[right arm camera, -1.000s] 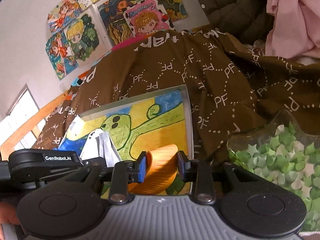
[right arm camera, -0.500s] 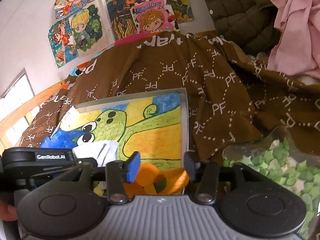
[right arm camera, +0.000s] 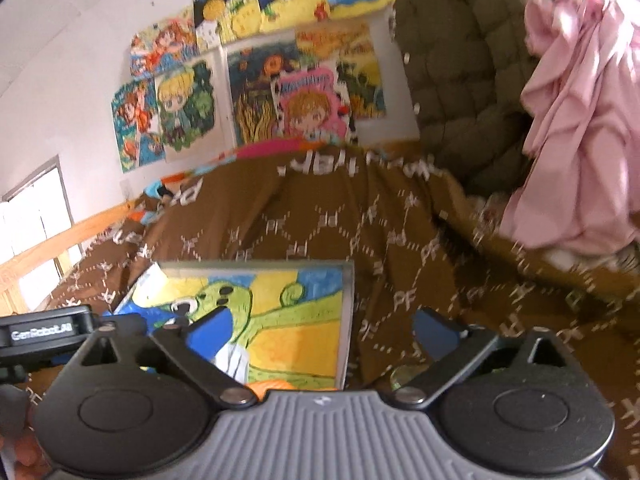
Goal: Organize soft objects
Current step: 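Open both grippers over the tray and lift them away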
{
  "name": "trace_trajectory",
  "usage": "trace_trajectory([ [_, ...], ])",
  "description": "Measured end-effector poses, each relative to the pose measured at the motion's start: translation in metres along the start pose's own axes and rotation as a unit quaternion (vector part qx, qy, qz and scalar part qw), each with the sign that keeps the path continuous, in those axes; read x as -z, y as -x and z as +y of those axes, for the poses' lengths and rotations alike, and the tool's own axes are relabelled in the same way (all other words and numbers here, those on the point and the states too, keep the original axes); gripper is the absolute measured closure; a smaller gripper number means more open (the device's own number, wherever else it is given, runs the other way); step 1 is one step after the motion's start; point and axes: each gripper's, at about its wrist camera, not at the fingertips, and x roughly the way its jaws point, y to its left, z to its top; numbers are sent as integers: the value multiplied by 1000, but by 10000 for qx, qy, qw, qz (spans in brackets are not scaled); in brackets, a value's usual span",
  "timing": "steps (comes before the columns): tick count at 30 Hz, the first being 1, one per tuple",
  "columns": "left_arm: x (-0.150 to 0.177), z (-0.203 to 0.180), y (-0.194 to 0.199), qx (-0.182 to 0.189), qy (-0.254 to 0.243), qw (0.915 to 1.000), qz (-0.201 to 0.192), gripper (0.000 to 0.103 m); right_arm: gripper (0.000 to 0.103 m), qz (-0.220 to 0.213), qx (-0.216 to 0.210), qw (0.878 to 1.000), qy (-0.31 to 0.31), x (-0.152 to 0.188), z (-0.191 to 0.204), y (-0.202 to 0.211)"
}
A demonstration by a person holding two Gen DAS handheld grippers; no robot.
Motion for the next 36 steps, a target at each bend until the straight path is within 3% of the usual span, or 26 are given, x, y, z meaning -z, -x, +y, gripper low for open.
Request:
trace_trajectory([
  [3,-1,-7,29,-14,-81,9995,-294,4,0,-176,-35,9997,171,-7,3,24],
  [9,-1,-17,86,27,-333,9965,-772,1,0,-567,3,9971,514,-12,14,74],
  [20,28,-12,165,42,-396,9949,-922,1,0,-894,49,9941,612,15,25,161],
  [36,84,3,209,192,-713,9953,-624,1,0,-127,340,9984,427,63,27,218],
])
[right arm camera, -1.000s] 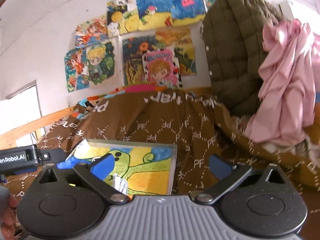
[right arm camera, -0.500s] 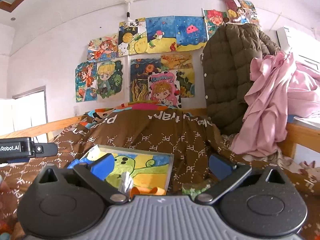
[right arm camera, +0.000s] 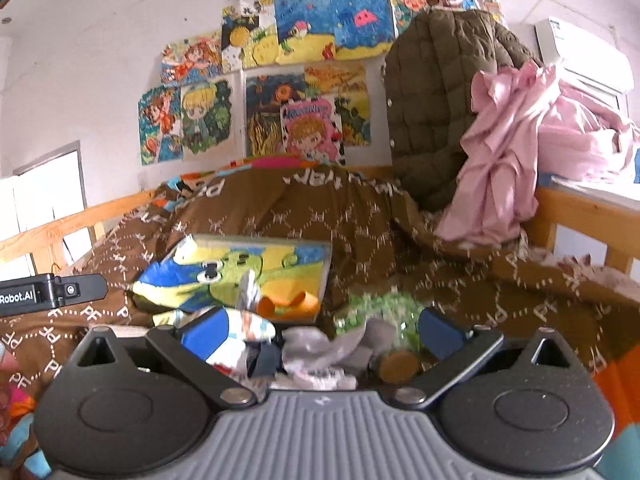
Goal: Organize soft objects
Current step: 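Open both grippers over the tray and lift them away, then grasp the grey cloth by the star jar with the left gripper while the right gripper grasps the white cloth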
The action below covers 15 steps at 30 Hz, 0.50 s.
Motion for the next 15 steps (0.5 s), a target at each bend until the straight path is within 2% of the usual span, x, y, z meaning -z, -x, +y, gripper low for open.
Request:
trace_trajectory([
  [7,20,-1,-2,121,-297,9988,364,1,0,492,139,9986,158,15,6,-4],
  [15,39,2,-11,96,-539,9959,716,1,0,968,78,9942,463,26,16,-20],
])
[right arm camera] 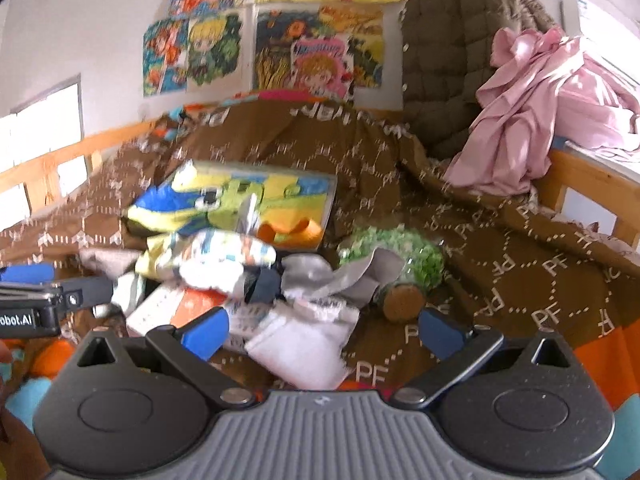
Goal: Organize soft objects
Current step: 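Grasp the grey cloth by the star jar with the left gripper while the right gripper grasps the white cloth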
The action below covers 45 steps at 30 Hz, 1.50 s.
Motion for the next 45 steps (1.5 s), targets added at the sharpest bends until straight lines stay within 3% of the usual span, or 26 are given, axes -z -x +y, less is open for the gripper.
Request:
trace_trajectory([
  [13,2,0,-22,-35,-487,9984,299,1,0,656,-94,9975,250,7,8,-23],
  [22,-15,-6,-45,104,-925,9954,241,1,0,902,-136,9956,228,10,6,-36],
  [30,-30,-18,-75,368,-1248,9910,303,1,0,887,-162,9946,504,6,7,-50],
  [38,-46,-32,-102,677,-1344,9879,378,1,1,718,-598,9886,1180,-4,1,-70],
  [45,-52,-58,-131,1227,-1802,9740,621,1,8,862,-1064,9818,1317,1,-3,-86],
])
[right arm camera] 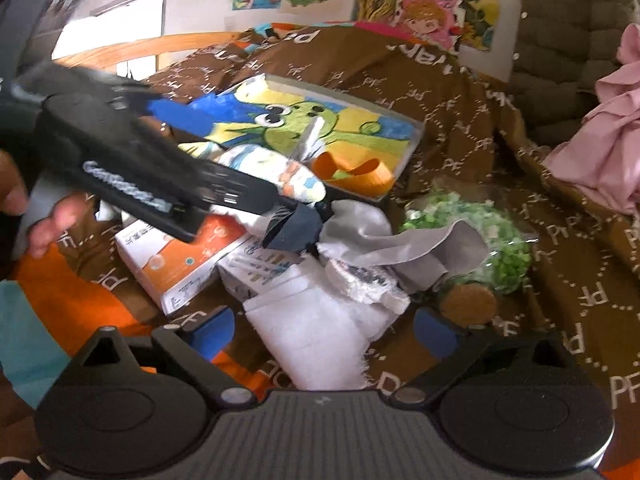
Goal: Organize soft objects
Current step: 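Grasp the grey cloth by the star jar with the left gripper while the right gripper grasps the white cloth, then carry the grey cloth to the tray with the left gripper while the right gripper carries the white cloth there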
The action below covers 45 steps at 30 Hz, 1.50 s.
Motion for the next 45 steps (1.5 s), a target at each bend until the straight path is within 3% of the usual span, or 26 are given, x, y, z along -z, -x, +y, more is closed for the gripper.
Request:
trace_trajectory([
  [6,-14,-3,-30,610,260,9977,139,2,18,63,-161,9998,-130,4,-2,-9],
  [10,-19,-11,-48,898,124,9955,274,3,20,146,-214,9995,-202,8,-3,-16],
  [14,-27,-14,-76,1035,423,9925,505,4,24,161,-205,9995,-184,10,-2,-22],
  [22,-34,-16,-115,969,1038,9854,936,9,30,252,6,9994,-240,13,-6,-31],
  [28,-31,-14,-123,944,1180,9822,1117,28,48,328,27,9991,-280,13,-7,-34],
  [33,-29,-3,-123,973,1547,9764,1154,57,59,367,3,9989,-280,13,-6,-35],
  [37,-29,-2,-122,1058,1599,9743,1182,70,61,386,-19,9989,-278,13,-5,-35],
  [41,-30,1,-117,1094,1797,9711,1127,89,70,400,-20,9988,-290,14,-4,-34],
  [45,-31,5,-110,1073,1947,9691,1069,95,81,495,-53,9983,-313,13,-4,-35],
])
